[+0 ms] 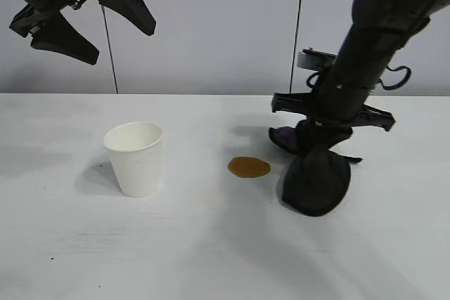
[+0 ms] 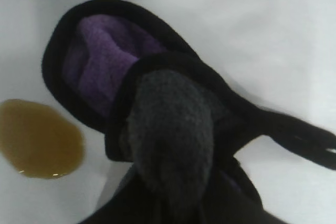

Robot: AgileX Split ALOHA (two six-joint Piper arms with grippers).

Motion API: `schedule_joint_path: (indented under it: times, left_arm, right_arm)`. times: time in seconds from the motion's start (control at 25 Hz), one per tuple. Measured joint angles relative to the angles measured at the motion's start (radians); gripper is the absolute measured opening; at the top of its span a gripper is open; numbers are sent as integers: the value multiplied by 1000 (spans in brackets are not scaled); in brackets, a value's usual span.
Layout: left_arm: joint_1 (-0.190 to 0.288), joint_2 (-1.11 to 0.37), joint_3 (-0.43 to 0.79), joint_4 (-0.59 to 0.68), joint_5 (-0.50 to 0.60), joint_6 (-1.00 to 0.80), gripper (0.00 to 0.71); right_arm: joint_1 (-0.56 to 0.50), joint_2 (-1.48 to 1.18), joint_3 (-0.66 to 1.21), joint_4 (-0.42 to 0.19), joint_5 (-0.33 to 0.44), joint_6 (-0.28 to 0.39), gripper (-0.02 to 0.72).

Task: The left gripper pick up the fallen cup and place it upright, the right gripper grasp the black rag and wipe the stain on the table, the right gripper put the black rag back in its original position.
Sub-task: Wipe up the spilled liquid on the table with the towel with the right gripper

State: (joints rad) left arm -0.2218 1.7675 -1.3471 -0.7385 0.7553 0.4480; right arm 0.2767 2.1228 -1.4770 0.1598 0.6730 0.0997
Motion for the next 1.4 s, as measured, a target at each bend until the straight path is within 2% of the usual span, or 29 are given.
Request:
schedule_joint_path:
  times: [0.28,0.6,0.68,0.8,0.92,1.0,1.24,1.4]
  left_arm:
    - [0,0,0,0,0,0,693]
    - [0,0,0,0,0,0,693]
    - [0,0,0,0,0,0,693]
    - [0,0,0,0,0,0,693]
    - [0,0,0,0,-2,0,693]
    - [0,0,0,0,-10,0,693]
    - [0,0,0,0,-20,0,693]
    - [0,0,0,0,-21,0,693]
  right_arm:
    - [120,9,-51,28,-25,4,41]
    - [172,91,-51,37,-98,18,40]
    - [171,99,-51,9,-105,50,40]
    - [165,99,-51,-99,-114,132,40]
    - [145,98,-54,-207,-91,214,40]
    - [120,95,-55,-245,-67,234,40]
    - [38,89,-61,-256,0,213,40]
    - [29,87,-61,-218,5,174,39]
